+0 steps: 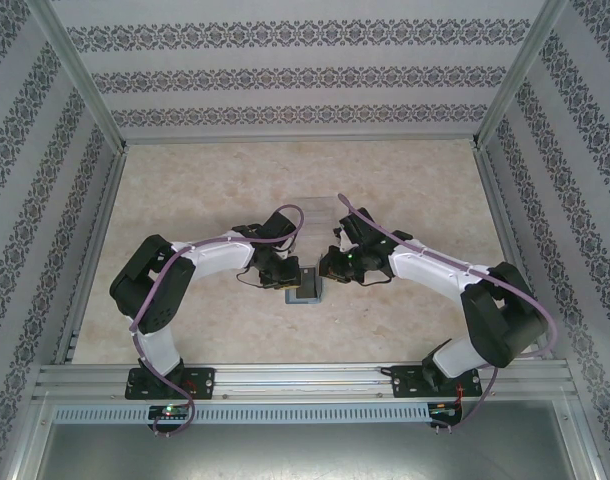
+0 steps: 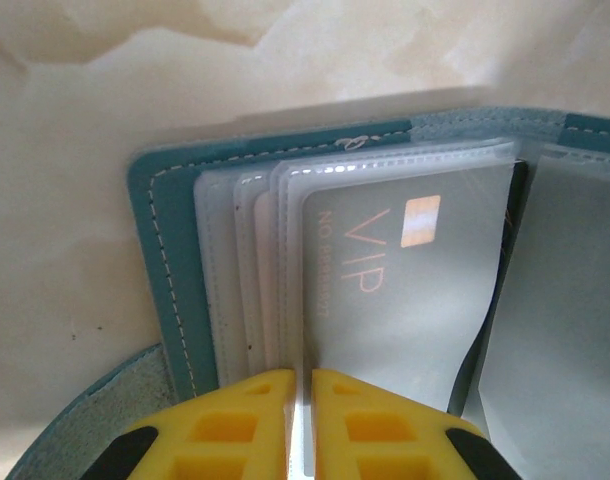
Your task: Take the credit cards out of the card holder
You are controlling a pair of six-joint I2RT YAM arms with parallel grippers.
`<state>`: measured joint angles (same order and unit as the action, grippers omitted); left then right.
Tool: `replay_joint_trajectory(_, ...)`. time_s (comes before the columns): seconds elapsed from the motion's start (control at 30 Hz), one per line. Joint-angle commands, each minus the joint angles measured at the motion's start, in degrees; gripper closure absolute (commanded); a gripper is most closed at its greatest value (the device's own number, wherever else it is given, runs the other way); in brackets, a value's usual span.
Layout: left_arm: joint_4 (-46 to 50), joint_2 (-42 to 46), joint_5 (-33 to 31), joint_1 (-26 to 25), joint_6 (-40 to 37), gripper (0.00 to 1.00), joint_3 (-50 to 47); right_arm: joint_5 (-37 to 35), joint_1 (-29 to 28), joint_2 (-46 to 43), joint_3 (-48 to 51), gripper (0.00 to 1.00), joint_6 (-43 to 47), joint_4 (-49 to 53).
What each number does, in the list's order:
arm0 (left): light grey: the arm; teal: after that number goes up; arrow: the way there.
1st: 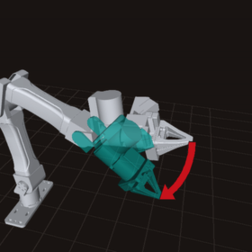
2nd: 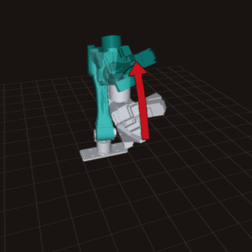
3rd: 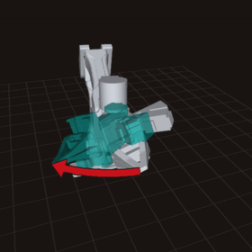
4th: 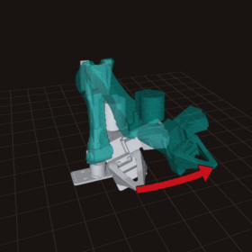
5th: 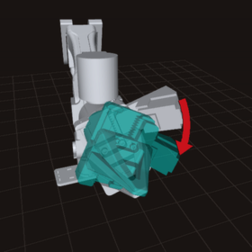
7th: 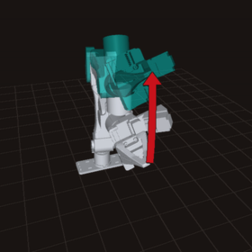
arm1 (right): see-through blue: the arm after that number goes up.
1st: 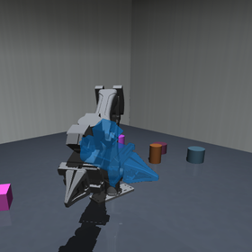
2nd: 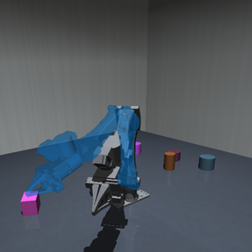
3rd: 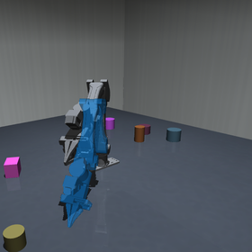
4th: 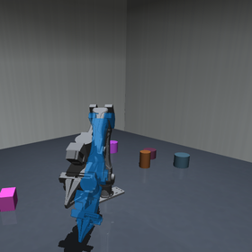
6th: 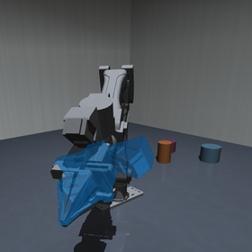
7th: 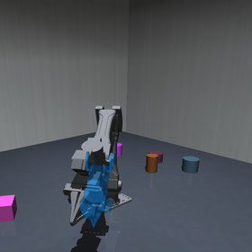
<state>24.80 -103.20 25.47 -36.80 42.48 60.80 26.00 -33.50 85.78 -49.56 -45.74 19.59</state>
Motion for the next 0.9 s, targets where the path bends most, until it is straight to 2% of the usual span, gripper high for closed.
replay_joint_trajectory(0.0, -0.88, -2.32, -0.44, -0.65, -0.12, 0.87, 0.16, 1.75, 0.2, 0.51, 0.43, 0.86, -1.01, -2.09)
replay_joint_trajectory(0.17, -0.89, -2.36, -0.45, -0.67, -0.17, 0.87, 0.14, 1.78, 0.16, 0.61, 0.61, 0.85, -1.37, -2.68)
replay_joint_trajectory(0.27, -0.93, -2.38, -0.47, -0.69, -0.21, 0.87, 0.15, 2.04, 0.19, 0.9, 0.61, 0.81, -1.44, -2.89)
replay_joint_trajectory(0.33, -0.95, -2.44, -0.48, -0.65, -0.15, 0.87, 0.06, 2.04, 0.1, 1.13, 0.61, 0.86, -1.55, -3.16)
replay_joint_trajectory(0.43, -0.89, -2.38, -0.47, -0.69, -0.14, 0.87, 0.04, 2.28, 0.1, 1.61, 0.61, 0.85, -1.64, -3.43)
replay_joint_trajectory(0.63, -0.5, -1.98, -0.81, -0.65, -0.41, 0.87, -0.01, 2.39, -0.21, 2.36, 0.17, 0.94, -1.42, -3.74)
replay_joint_trajectory(0.87, 4.86, 4.88, -7.49, -0.21, -1.54, 0.83, 0.48, 2.01, -0.52, 3.16, -0.53, 0.99, -0.41, -2.51)
